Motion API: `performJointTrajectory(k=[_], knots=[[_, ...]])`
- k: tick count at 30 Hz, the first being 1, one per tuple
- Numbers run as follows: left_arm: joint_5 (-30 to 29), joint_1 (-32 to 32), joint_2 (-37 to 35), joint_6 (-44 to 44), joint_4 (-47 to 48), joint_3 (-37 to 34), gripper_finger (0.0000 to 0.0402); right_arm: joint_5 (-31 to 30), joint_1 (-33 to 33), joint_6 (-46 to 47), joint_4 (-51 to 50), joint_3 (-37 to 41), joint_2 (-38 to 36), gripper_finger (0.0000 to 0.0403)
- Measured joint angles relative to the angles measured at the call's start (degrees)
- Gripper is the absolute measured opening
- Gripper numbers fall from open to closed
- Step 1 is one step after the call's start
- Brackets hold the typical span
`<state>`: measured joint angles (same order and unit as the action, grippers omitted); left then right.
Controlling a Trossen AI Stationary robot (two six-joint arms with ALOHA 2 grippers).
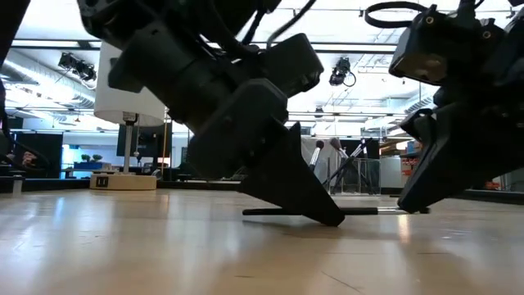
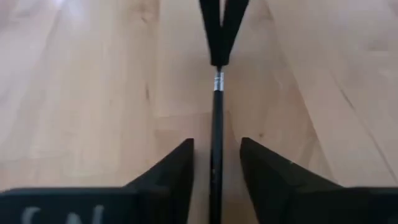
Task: Put items in baskets/containers
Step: Put the black eyeshadow brush into the transparent organizer
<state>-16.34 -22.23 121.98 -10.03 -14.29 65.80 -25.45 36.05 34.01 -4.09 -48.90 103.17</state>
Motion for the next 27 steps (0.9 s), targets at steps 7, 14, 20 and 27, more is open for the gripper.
performJointTrajectory(k=[7, 14, 20, 27], knots=[[4.17, 1.14, -0.03, 0.20, 1.15, 0.04, 0.0029, 0.13, -0.12, -3.12, 0.45, -0.04, -0.09, 0.0000], [4.16, 1.04, -0.03, -1.56, 1.21, -0.04, 0.0020, -2.18, -0.11, -3.38, -4.52, -0.11, -5.52, 0.0010], [-5.21, -1.45, -1.90, -1.28, 2.16, -0.44, 0.0016, -4.39, 2.42, 0.87, -13.24, -0.11, -15.28, 0.0065], [-20.37, -3.44, -6.73, -1.31, -1.47, -0.33, 0.0016, -15.77, 10.86, 7.24, -15.00, 1.86, -18.91, 0.0135]])
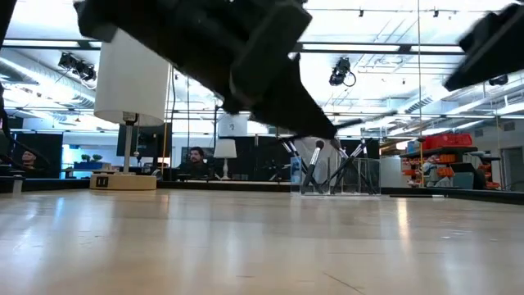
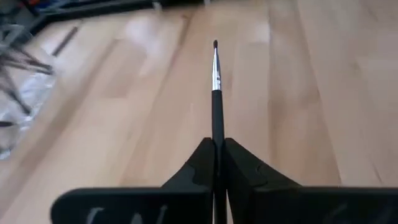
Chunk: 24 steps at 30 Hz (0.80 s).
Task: Put items in baskets/containers
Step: Put the black eyeshadow brush into the transparent organizer
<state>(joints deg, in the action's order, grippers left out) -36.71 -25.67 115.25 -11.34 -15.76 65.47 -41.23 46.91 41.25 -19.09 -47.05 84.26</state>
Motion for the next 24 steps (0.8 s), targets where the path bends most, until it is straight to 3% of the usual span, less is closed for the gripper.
performJointTrajectory(k=[4, 8, 11, 14, 18, 24], knots=[[0.64, 1.49, -1.03, 1.89, -10.48, -1.03, 0.0016, -6.90, 3.63, 4.96, 11.03, 6.99, 0.55, 0.0158], [14.32, 6.12, -1.16, 4.44, -28.62, -5.45, 0.0016, -13.33, 4.73, 4.00, 31.56, 17.05, 0.86, 0.0177], [22.71, 9.16, -1.06, 4.86, -39.70, -8.66, 0.0016, -17.49, 4.31, -2.35, 48.77, 22.97, 0.86, 0.0185], [24.34, 10.61, -1.06, 5.00, -45.85, -10.59, 0.0016, -19.55, 3.24, -14.35, 64.98, 25.34, 0.86, 0.0185], [24.51, 10.86, -1.06, 5.48, -46.64, -10.75, 0.0016, -19.58, 0.76, -30.63, 79.05, 25.18, 0.82, 0.0176], [23.15, 10.83, -1.11, 8.48, -47.45, -10.73, 0.0021, -19.09, -4.77, -36.17, 84.02, 25.09, 0.82, 0.0155]])
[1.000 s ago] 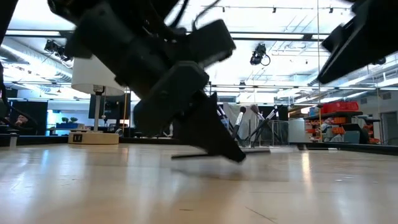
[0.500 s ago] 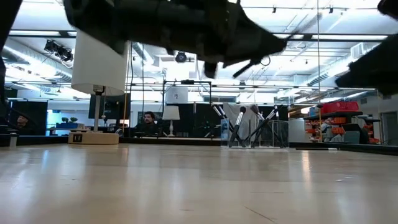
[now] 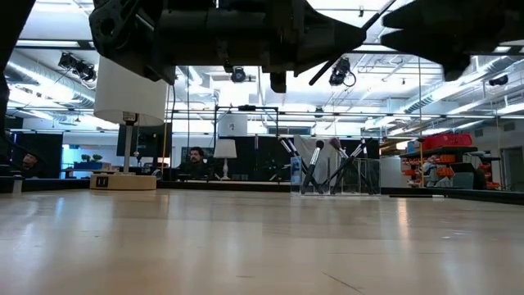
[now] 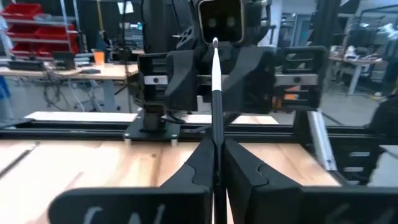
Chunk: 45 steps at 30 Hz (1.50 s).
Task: Put items in baskets/containers
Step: Put the black eyeshadow brush into the transparent organizer
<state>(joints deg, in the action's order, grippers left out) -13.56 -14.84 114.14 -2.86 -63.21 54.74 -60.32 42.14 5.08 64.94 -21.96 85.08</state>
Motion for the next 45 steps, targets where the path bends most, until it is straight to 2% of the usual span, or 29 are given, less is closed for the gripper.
performJointTrajectory(k=[4, 9, 16, 18, 21, 24, 26, 28, 30, 33, 35, 37, 41, 45], knots=[[-0.57, 0.95, -0.03, 1.04, 0.03, 0.00, 0.0018, 9.48, -3.13, -3.21, 0.72, 0.00, 0.00, 0.0142], [-0.22, 2.28, -0.05, 1.35, -0.11, 0.07, 0.0024, 12.97, -6.10, -6.93, 2.03, 0.00, 0.00, 0.0111], [0.31, 3.18, -0.09, 2.09, 0.03, 0.07, 0.0025, 14.93, -7.83, -10.11, 2.07, 0.00, -0.02, 0.0019], [0.21, 3.08, -0.10, 3.32, -0.03, 0.10, 0.0034, 15.45, -7.86, -10.97, 1.81, 0.00, -0.42, 0.0012], [-0.86, 3.19, -0.15, 3.31, 0.10, 0.21, 0.0061, 13.37, -7.84, -10.51, -0.46, 0.00, -2.82, 0.0015], [-2.29, 3.41, -0.18, 3.34, 3.62, 0.16, 0.0106, 9.77, -7.73, -10.12, -6.75, -0.02, -9.12, 0.0010], [-4.81, 3.57, -0.20, 2.84, 6.95, 0.17, 0.0141, 7.73, -7.76, -8.69, -14.77, -0.16, -14.70, 0.0010], [-7.31, 3.70, -0.18, 1.07, 12.05, 0.12, 0.0173, 5.60, -8.49, -5.78, -27.34, -2.05, -21.22, 0.0010], [-8.12, 3.81, -0.14, -1.85, 16.44, 0.07, 0.0201, 5.53, -11.18, 0.09, -44.90, -5.43, -27.61, 0.0010], [-8.19, 3.71, -0.14, -5.98, 19.72, 0.07, 0.0226, 9.20, -17.94, 9.94, -71.91, -12.60, -33.64, 0.0010], [-8.26, 3.34, -0.14, -7.27, 21.34, 0.07, 0.0231, 11.86, -23.93, 12.26, -82.11, -16.60, -34.93, 0.0010], [-8.54, 3.04, -0.14, -7.32, 21.69, 0.07, 0.0230, 15.92, -29.84, 10.69, -85.25, -18.12, -34.87, 0.0010], [-9.31, 2.68, -0.14, -7.20, 20.93, 0.07, 0.0219, 28.28, -41.14, 4.94, -79.56, -17.56, -32.67, 0.0010], [-9.98, 2.72, -0.14, -7.40, 20.53, 0.07, 0.0205, 31.50, -50.01, 1.73, -74.59, -16.85, -27.15, 0.0010]])
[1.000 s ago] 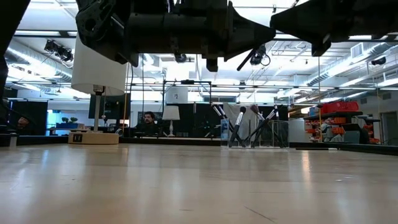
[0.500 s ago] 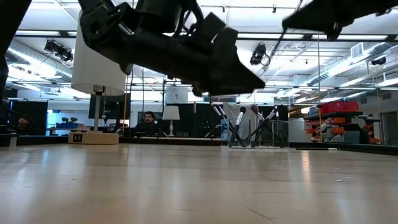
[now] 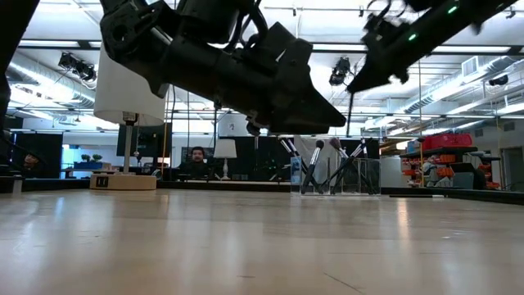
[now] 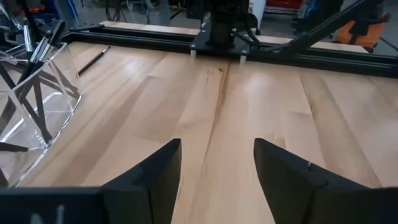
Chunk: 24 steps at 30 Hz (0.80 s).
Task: Put items in baskets/containers
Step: Put the black eyeshadow brush into the transparent organizer
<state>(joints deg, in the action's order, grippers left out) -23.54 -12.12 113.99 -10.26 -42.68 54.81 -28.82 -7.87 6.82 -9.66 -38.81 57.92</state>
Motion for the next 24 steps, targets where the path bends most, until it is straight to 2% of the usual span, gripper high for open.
performJointTrajectory(k=[5, 12, 19, 24], knots=[[-0.01, 0.00, 0.00, -0.55, 0.04, 0.00, 0.0193, 9.26, -7.47, -0.86, 6.59, 0.00, 7.90, 0.0010], [-0.01, 0.00, 0.00, -0.70, 0.09, 0.00, 0.0188, 17.24, -11.83, 0.93, 11.38, 0.01, 16.74, 0.0011], [0.01, 0.00, 0.00, -0.70, 0.15, 0.02, 0.0188, 18.32, -12.38, 2.40, 11.89, 0.07, 19.53, 0.0020], [0.01, 0.00, 0.02, -0.72, 0.20, 0.02, 0.0188, 18.36, -12.36, 3.12, 11.90, 0.07, 19.53, 0.0060]])
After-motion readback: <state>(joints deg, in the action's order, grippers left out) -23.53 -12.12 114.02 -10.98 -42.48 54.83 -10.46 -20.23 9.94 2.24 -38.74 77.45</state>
